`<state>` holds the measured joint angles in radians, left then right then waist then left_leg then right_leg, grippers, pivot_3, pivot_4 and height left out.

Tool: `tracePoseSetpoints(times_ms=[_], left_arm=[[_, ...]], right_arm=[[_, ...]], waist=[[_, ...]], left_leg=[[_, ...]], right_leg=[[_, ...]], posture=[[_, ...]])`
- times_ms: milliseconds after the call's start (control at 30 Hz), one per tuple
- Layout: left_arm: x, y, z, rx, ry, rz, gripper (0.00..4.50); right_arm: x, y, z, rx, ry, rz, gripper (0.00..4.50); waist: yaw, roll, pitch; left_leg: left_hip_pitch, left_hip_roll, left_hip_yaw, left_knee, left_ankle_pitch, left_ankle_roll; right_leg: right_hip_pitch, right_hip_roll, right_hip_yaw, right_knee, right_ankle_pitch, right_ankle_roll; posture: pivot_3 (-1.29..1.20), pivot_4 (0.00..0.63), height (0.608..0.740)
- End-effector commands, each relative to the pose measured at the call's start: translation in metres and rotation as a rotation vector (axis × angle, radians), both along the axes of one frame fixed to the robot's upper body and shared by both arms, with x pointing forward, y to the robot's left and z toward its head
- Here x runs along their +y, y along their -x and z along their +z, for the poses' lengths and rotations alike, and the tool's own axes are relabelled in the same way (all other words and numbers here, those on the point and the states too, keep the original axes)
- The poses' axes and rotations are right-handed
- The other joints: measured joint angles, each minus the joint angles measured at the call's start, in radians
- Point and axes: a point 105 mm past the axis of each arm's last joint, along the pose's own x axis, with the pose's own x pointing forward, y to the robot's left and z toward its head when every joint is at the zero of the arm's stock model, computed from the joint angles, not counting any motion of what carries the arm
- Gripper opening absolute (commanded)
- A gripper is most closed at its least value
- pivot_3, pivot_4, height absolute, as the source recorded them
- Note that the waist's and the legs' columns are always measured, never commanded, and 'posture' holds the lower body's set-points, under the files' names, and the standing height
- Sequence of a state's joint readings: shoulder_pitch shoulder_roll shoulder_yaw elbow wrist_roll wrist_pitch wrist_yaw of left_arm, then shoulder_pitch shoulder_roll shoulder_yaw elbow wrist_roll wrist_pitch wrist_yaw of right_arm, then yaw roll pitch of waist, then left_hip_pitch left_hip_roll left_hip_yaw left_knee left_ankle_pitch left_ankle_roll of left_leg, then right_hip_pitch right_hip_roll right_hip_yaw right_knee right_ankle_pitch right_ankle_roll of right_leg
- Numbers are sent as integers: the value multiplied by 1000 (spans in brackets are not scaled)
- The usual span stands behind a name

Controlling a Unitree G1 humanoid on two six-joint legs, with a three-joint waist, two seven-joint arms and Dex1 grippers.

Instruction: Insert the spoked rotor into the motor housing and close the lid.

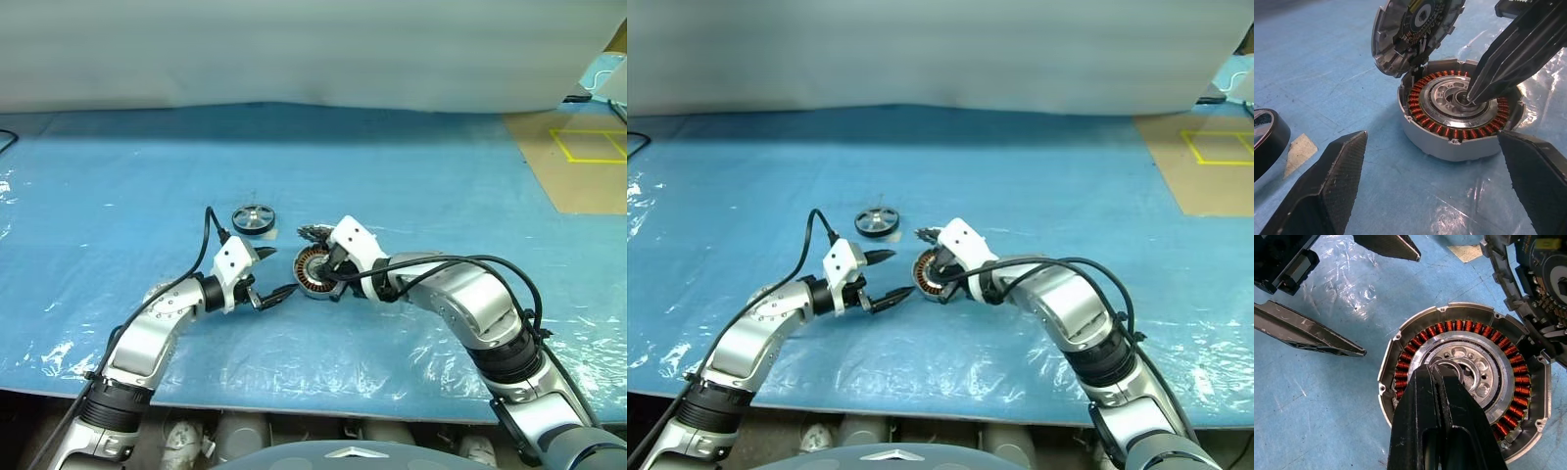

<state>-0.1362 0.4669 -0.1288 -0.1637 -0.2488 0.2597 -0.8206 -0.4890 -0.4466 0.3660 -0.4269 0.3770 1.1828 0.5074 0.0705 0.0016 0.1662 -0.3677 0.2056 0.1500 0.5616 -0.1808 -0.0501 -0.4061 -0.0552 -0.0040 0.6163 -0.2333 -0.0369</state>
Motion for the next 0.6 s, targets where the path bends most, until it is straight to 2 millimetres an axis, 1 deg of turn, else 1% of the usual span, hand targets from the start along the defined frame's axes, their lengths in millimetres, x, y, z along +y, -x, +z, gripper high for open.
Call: tracePoseSetpoints(times_ms=[33, 367, 600], left_arm=[[1, -1, 7, -41, 8, 9, 4500], [6, -3, 7, -50, 9, 43, 4500], [7, -3, 8, -57, 12, 65, 4500]], right_arm=[[3, -3, 7, -41, -11, 18, 17], [-6, -12, 0, -39, 28, 4, 17], [-11, -13, -3, -42, 82, 23, 17]], waist=[[0, 0, 0], [0, 0, 0], [0, 0, 0]], left_leg=[[0, 0, 0, 0, 0, 0], [0, 0, 0, 1, 0, 0], [0, 0, 0, 1, 0, 0]], right_leg=[[0, 0, 0, 0, 0, 0], [0, 0, 0, 1, 0, 0], [0, 0, 0, 1, 0, 0]], posture=[[0, 150, 740], [0, 150, 740], [0, 150, 740]])
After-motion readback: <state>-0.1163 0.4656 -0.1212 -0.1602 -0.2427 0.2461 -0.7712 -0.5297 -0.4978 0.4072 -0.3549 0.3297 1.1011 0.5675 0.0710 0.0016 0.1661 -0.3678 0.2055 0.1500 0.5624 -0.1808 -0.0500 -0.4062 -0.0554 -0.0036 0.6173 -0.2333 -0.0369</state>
